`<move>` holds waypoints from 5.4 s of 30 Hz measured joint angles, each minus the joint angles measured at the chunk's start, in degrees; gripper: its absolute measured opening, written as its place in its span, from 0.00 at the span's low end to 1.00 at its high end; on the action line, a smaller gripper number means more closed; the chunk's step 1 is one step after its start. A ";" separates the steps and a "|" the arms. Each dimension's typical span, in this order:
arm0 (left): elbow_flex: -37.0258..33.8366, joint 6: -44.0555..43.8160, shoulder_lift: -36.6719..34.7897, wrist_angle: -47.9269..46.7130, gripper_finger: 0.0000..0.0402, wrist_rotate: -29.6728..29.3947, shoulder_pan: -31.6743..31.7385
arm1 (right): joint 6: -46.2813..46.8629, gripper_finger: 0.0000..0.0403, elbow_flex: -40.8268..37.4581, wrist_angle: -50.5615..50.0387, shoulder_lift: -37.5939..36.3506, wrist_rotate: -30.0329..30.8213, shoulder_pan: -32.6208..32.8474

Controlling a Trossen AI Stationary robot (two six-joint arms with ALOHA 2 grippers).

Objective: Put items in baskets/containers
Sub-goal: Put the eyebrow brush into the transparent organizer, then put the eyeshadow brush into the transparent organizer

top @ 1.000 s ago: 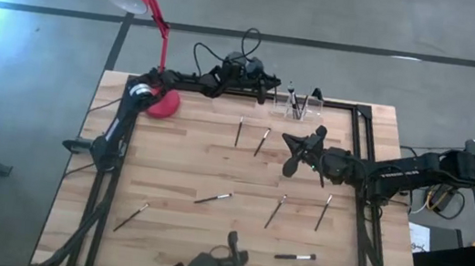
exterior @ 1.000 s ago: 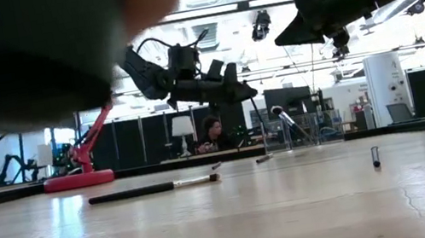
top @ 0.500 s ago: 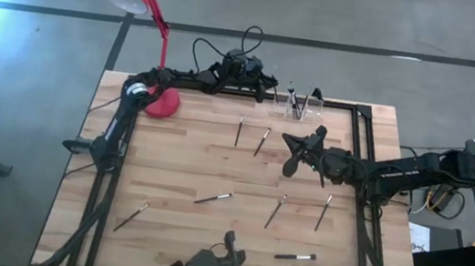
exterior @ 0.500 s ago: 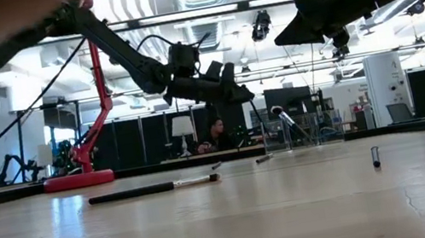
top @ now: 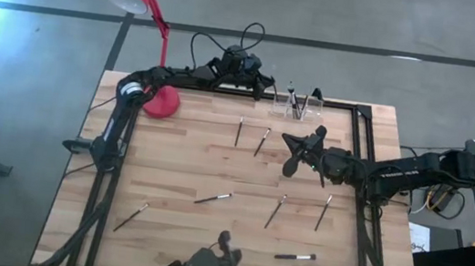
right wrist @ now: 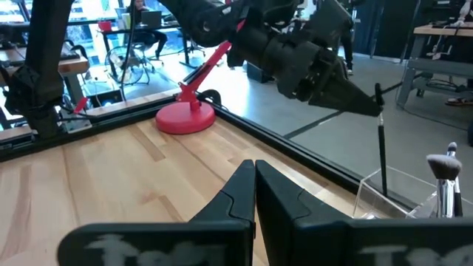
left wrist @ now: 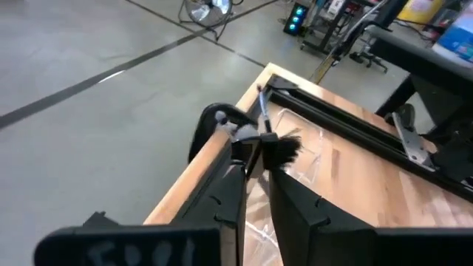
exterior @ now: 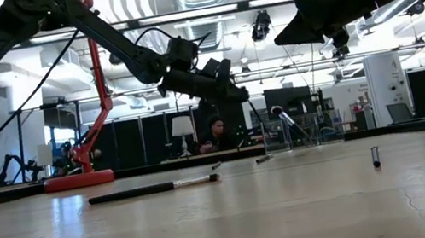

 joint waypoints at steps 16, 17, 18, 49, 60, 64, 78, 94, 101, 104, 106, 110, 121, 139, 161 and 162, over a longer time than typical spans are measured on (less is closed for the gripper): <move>0.99 4.29 -2.13 -5.87 0.19 2.39 0.35 | -0.01 0.02 0.07 -0.03 0.02 -0.16 0.00; 0.65 4.96 -3.32 -6.48 0.18 3.24 0.37 | 0.01 0.02 0.07 -0.11 0.02 -0.22 0.00; -0.11 5.98 -4.90 -7.03 0.17 3.41 0.39 | -0.01 0.02 0.07 -0.25 0.02 -0.22 0.00; -76.55 -2.06 -44.05 58.27 0.00 -12.70 -16.00 | 61.90 0.02 17.76 -58.72 5.28 10.52 17.59; -74.74 0.84 -43.93 57.40 0.00 -12.57 -16.00 | 102.32 0.02 31.84 -76.86 28.43 -5.92 22.88; -75.58 1.71 -43.89 57.19 0.00 -12.53 -16.00 | 108.68 0.06 36.01 -82.39 33.12 -14.67 22.89; -76.11 1.76 -43.89 57.03 0.00 -12.48 -16.00 | 112.19 0.30 36.90 -81.56 36.85 -15.44 21.15; -74.49 1.35 -43.87 57.19 0.00 -13.09 -15.96 | 108.57 0.15 32.55 -77.00 36.59 -11.45 21.16; -72.66 0.62 -43.87 57.03 0.00 -13.09 -15.93 | 102.26 0.14 31.87 -76.39 36.70 -8.99 20.45; -72.59 -0.26 -43.87 56.11 0.00 -13.09 -15.93 | 99.69 0.14 31.41 -76.35 36.70 -8.57 20.11; -72.59 -0.48 -43.85 55.99 0.00 -13.08 -15.93 | 98.38 0.14 31.04 -76.30 36.70 -8.55 19.82; -72.59 -1.64 -43.85 55.96 0.00 -13.10 -15.93 | 94.60 0.11 30.17 -75.13 36.61 -8.63 19.16; -72.95 -5.16 -43.85 55.89 0.00 -14.01 -15.76 | 81.05 0.02 29.59 -75.13 33.08 -7.11 16.04; -76.80 -3.85 -43.85 58.34 0.00 -16.89 -13.80 | 29.96 0.02 15.98 -44.05 2.50 16.36 1.50; -71.00 -0.74 -40.95 56.20 0.00 -4.46 -8.90 | -5.53 0.02 20.74 11.17 25.97 -34.49 -42.21; -70.97 -0.72 -40.82 56.07 0.00 -4.44 -8.90 | -5.58 0.02 21.36 11.30 27.47 -34.49 -42.21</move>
